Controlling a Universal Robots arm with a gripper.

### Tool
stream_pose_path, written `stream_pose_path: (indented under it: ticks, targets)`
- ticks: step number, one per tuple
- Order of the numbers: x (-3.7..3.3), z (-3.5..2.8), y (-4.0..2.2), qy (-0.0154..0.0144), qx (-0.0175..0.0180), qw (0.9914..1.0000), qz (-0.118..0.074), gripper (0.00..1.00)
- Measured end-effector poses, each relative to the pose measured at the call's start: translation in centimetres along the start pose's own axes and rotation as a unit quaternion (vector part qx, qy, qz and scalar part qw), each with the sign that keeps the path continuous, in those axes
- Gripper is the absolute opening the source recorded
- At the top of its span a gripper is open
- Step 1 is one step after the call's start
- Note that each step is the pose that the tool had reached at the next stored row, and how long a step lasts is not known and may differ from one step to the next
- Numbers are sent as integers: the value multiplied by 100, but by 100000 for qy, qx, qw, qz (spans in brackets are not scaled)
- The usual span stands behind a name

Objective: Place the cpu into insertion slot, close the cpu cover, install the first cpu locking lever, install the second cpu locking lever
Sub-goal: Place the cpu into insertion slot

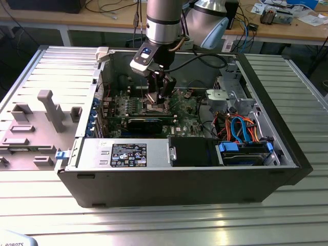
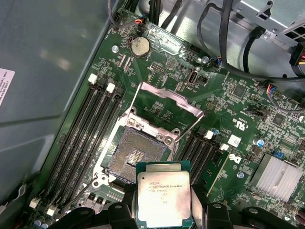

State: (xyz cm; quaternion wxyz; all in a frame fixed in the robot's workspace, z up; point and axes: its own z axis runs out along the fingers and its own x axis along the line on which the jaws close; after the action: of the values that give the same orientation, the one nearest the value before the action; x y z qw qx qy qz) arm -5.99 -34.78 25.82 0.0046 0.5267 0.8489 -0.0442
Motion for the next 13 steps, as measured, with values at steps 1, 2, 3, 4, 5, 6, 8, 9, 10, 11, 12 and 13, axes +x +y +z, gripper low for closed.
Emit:
stream_pose_path:
  ticks: [1, 2, 3, 4, 5, 6, 8, 9, 10, 11, 12, 13]
  targets:
    - [0, 0, 0, 0, 6, 100000, 38, 55]
    - [0, 0, 0, 2, 6, 100000, 79, 55]
    - [0, 0, 0, 4, 10, 100000, 116, 55]
    - [0, 0, 0, 7, 14, 100000, 171, 55]
    - [0, 0, 0, 8, 16, 100000, 212, 55]
    - [0, 0, 0, 13, 19, 100000, 277, 55]
    - [0, 1, 0, 23, 28, 99999, 439, 55]
    - [0, 0, 0, 25, 36, 99999, 515, 55]
    - [0, 0, 0, 27, 41, 99998, 587, 55]
    - [0, 0, 0, 29, 44, 99998, 631, 55]
    - [0, 0, 0, 31, 47, 99998, 665, 55]
    - [0, 0, 0, 35, 49, 99997, 728, 55]
